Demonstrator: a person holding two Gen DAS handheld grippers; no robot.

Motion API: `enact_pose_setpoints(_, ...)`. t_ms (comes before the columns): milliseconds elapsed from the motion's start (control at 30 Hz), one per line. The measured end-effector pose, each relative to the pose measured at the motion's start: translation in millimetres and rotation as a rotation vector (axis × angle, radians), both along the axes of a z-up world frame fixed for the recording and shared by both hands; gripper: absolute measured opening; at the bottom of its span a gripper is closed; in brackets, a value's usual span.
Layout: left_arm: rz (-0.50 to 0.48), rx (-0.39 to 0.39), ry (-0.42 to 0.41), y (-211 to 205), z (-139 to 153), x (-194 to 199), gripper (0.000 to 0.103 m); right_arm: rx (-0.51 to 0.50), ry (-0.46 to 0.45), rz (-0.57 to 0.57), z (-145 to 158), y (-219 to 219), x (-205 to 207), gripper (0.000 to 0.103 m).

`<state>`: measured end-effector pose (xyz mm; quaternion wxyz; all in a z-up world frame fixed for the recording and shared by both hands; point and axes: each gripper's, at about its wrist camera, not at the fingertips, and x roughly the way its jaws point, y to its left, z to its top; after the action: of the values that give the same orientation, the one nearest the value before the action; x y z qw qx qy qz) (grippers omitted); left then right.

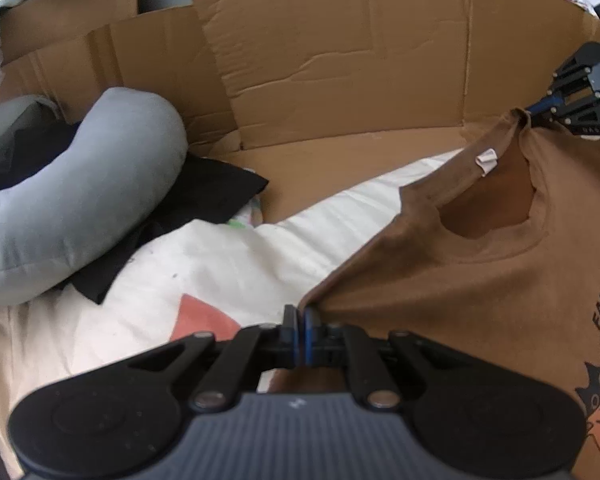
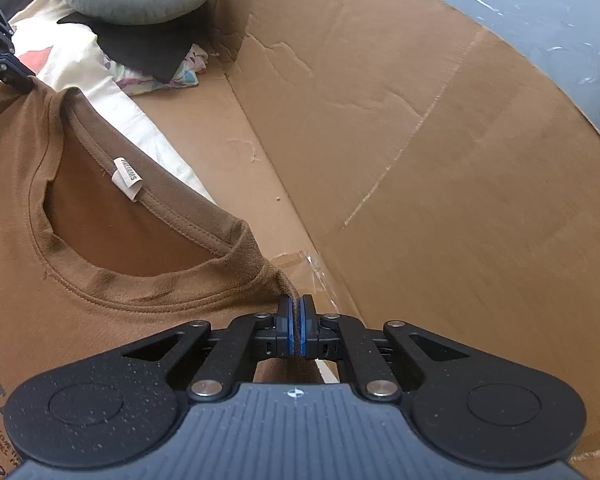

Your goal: Fold clothes

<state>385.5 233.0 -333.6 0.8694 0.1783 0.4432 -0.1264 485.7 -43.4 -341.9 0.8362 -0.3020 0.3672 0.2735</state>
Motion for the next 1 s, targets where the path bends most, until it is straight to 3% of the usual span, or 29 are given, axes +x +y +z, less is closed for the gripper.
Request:
enact_pose_setpoints(200,0.053,0.013,0.082,-8,-29,15,0.007,0.001,0.099,-0.028,-27,12,19,0.002)
enact_pose_setpoints(367,0.056,-0.018,0.043,-15,-23,15,0.010,0.079,0.150,-0.084,-18,0,32,0.005)
enact_pose_setpoints(533,0.020,-0.074,0.024,-21,-16,21,0.027,0.104,0.155,-0.056,-3,-6,38,0.008)
enact_pose_setpoints(700,-0.016,-0.095,0.034,-38,-25,31,0.029,0.160,0.175,-0.061,-3,1,46,0.008)
enact_pose_setpoints(900,0.000,-0.090,0.054,-48,-42,46,0.031,0.151,0.199,-0.078,-15,6,53,0.008)
enact_pose_setpoints(1000,0.011,-0.072,0.052,-50,-42,46,0.026,0.148,0.197,-0.092,-16,5,55,0.014)
